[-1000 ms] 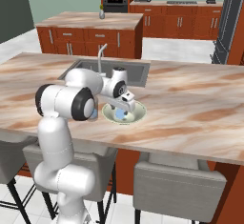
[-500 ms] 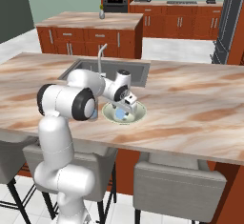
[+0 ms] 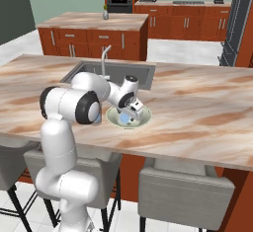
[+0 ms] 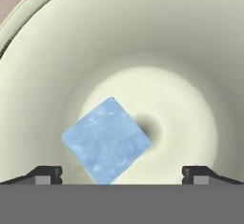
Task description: There are two ice cubes in the ice bowl. Place both ice cubes in the glass cup.
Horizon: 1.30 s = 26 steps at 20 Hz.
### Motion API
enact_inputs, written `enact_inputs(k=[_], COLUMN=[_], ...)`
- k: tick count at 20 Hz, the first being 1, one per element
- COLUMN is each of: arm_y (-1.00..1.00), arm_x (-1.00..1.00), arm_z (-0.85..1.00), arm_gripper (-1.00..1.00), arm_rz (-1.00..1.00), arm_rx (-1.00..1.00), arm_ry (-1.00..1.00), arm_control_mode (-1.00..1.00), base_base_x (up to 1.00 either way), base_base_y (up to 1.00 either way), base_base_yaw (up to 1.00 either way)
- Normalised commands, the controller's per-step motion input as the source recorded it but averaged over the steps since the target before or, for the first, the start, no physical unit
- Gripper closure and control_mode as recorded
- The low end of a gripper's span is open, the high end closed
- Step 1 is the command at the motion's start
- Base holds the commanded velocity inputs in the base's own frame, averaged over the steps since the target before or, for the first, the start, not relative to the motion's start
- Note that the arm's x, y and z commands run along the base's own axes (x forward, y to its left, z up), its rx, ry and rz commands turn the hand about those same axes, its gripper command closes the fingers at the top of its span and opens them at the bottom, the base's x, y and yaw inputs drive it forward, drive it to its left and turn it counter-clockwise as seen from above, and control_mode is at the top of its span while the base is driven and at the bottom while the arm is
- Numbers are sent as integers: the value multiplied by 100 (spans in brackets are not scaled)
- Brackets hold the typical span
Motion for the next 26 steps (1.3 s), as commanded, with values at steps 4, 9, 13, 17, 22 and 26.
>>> enact_inputs(k=[4,9,13,17,22,26], arm_y=[0,0,0,0,3,9], arm_x=[13,20,9,0,0,0], arm_z=[-15,-13,-6,0,0,-7], arm_gripper=[-100,-100,-100,-100,-100,-100], arm_rz=[0,0,0,0,0,0], arm_rx=[0,0,0,0,0,0], arm_ry=[0,0,0,0,0,0], arm_control_mode=[-100,-100,-100,-100,-100,-100], base_base_x=[0,0,0,0,0,0], base_base_y=[0,0,0,0,0,0], base_base_yaw=[0,0,0,0,0,0])
